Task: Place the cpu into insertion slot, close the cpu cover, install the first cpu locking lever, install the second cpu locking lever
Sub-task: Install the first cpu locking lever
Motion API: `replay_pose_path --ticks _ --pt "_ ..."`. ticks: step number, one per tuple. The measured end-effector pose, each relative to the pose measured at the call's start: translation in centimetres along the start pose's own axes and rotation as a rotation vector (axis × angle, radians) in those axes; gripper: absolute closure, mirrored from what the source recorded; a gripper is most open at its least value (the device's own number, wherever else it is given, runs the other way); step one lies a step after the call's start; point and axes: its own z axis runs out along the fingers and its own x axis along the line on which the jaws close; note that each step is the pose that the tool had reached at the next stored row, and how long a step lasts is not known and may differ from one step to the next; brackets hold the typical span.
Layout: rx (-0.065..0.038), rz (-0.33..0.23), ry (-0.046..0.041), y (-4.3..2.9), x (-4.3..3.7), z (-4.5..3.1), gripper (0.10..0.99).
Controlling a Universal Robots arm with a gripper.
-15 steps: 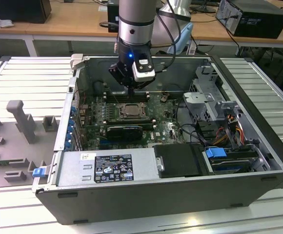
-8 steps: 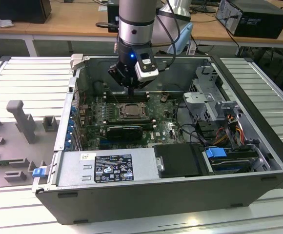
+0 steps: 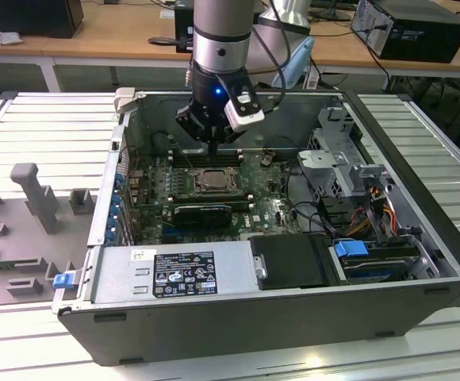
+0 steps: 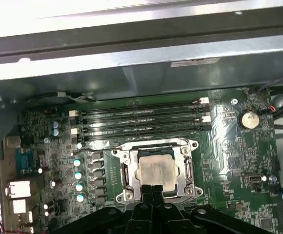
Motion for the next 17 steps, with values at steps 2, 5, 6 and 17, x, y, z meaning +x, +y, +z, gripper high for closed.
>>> replay_pose_path --ticks 2,5,6,17 --pt "0.001 -0.016 0.0006 -0.01 0.06 0.01 0.98" --pt "0.0 -0.02 0.0001 -0.07 0.93 0.06 0.98" --pt "0.0 -0.02 -0.0006 -0.11 1.35 0.08 0.98" --pt "-0.003 -0.022 -0.0468 0.31 6.09 0.76 0.98"
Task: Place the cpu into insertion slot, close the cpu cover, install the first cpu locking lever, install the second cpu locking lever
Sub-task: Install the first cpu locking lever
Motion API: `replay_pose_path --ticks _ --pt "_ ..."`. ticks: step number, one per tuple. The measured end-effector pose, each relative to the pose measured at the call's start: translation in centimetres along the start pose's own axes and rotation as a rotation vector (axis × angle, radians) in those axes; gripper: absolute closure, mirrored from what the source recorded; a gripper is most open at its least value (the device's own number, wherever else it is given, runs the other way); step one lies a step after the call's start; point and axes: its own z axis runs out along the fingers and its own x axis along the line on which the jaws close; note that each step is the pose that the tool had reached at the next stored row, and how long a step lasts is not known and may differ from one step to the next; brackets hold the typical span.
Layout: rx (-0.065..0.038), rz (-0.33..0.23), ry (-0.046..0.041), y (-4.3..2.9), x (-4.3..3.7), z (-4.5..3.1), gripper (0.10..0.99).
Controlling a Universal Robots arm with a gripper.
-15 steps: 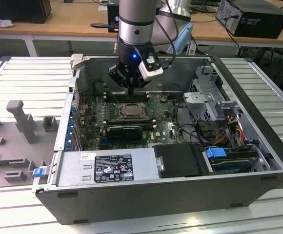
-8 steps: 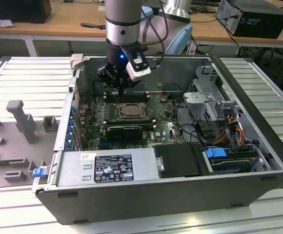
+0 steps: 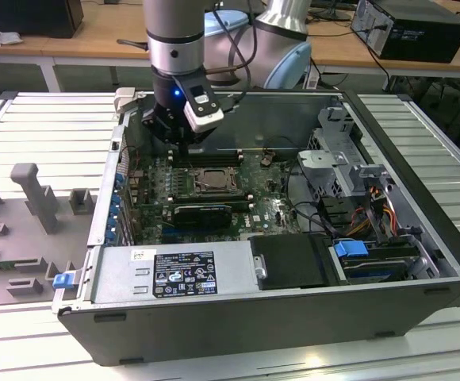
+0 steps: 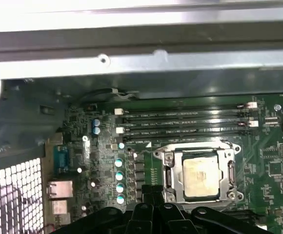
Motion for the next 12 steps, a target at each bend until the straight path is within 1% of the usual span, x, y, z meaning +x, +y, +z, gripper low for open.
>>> replay_pose_path --ticks 1,3,7,9,10,12 --pt "0.0 0.0 -0.001 0.14 0.1 0.01 0.98" --pt "0.0 0.0 -0.0041 0.37 0.81 0.1 0.98" --pt "0.0 -0.001 -0.0041 0.38 1.61 0.28 0.98" --pt "0.0 -0.004 -0.0039 0.49 2.01 0.4 0.98" --pt "0.0 -0.008 -0.0037 0.62 2.07 0.44 0.98" --pt "0.0 -0.012 -0.0037 1.3 2.13 0.51 0.98"
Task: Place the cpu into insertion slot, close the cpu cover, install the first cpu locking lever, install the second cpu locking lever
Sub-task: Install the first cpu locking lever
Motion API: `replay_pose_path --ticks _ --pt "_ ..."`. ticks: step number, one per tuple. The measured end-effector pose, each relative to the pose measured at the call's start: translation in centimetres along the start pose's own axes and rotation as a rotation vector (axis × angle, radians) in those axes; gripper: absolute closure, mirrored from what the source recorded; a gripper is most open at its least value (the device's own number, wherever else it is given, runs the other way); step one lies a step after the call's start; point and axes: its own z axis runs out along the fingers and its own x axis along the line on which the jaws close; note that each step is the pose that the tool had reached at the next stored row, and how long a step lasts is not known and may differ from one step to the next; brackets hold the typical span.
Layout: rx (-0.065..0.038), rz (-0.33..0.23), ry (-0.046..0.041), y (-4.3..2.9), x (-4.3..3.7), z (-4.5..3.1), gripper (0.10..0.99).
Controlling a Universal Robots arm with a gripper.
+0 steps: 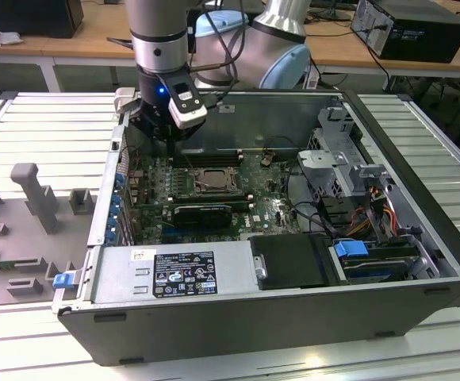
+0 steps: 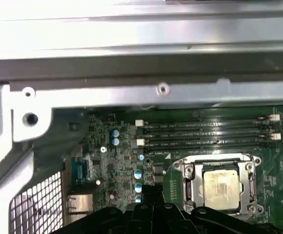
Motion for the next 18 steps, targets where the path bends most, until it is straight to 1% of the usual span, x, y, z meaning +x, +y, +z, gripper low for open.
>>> replay_pose_path --ticks 4,5,7,8,9,11,12,14,15,16,18 --pt "0.0 -0.005 0.0004 0.97 0.05 0.1 0.98" --pt "0.0 -0.005 0.0004 1.11 -0.01 0.11 0.98" --pt "0.0 -0.007 0.0006 1.37 -0.42 0.14 0.98" --pt "0.0 -0.007 0.0009 1.48 -0.79 0.17 0.98" --pt "0.0 -0.008 0.0014 1.61 -1.51 0.2 0.98" --pt "0.0 -0.008 0.0019 1.71 -2.38 0.24 0.98" --pt "0.0 -0.009 0.0022 1.78 -3.18 0.3 0.98" --pt "0.0 -0.011 0.0027 1.84 -4.25 0.39 0.98" --pt "0.0 -0.013 0.0038 1.9 -5.44 0.49 0.98" --pt "0.0 -0.016 0.0038 1.92 -6.0 0.52 0.98" --pt "-0.001 -0.029 0.0045 1.95 -6.66 0.54 0.98"
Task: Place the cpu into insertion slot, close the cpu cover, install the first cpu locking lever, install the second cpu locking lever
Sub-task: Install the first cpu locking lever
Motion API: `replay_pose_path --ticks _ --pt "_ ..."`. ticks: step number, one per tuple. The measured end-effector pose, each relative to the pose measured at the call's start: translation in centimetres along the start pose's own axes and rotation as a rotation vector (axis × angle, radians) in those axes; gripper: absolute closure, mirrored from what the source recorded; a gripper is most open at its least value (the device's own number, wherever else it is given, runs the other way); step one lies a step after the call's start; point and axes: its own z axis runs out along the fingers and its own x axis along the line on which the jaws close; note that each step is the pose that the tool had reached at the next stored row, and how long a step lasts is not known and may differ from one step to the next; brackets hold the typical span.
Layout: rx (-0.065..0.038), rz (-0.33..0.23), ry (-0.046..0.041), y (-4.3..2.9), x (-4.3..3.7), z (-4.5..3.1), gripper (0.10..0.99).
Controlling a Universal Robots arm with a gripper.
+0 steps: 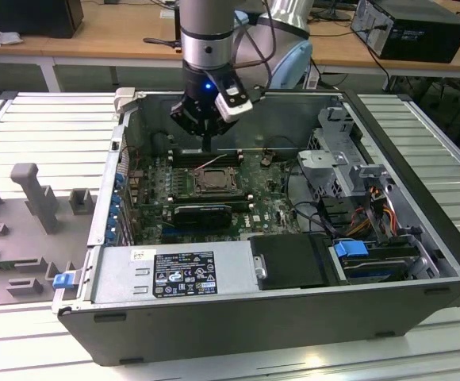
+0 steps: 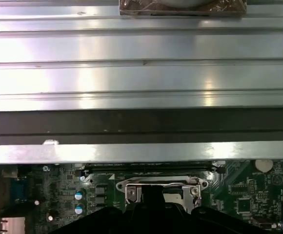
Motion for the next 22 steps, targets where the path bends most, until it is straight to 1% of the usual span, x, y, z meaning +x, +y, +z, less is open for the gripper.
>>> replay_pose_path --ticks 1,2,3,5,7,11,15,22 --pt "-0.017 -0.006 0.0005 0.0 -0.29 0.01 0.98" --pt "-0.025 -0.007 0.0005 0.01 -0.36 0.09 0.98" --pt "-0.026 -0.007 0.0006 -0.01 -0.38 0.28 0.98" --pt "-0.026 -0.007 0.0032 -0.07 -0.38 0.9 0.98" --pt "-0.026 -0.008 0.0038 -0.08 -0.61 1.49 0.98" --pt "-0.027 -0.01 0.0039 -0.1 -1.15 2.07 0.98" --pt "-0.028 -0.012 0.004 0.07 -1.58 2.99 0.98" --pt "-0.028 -0.018 0.0043 0.39 -2.32 3.75 0.98"
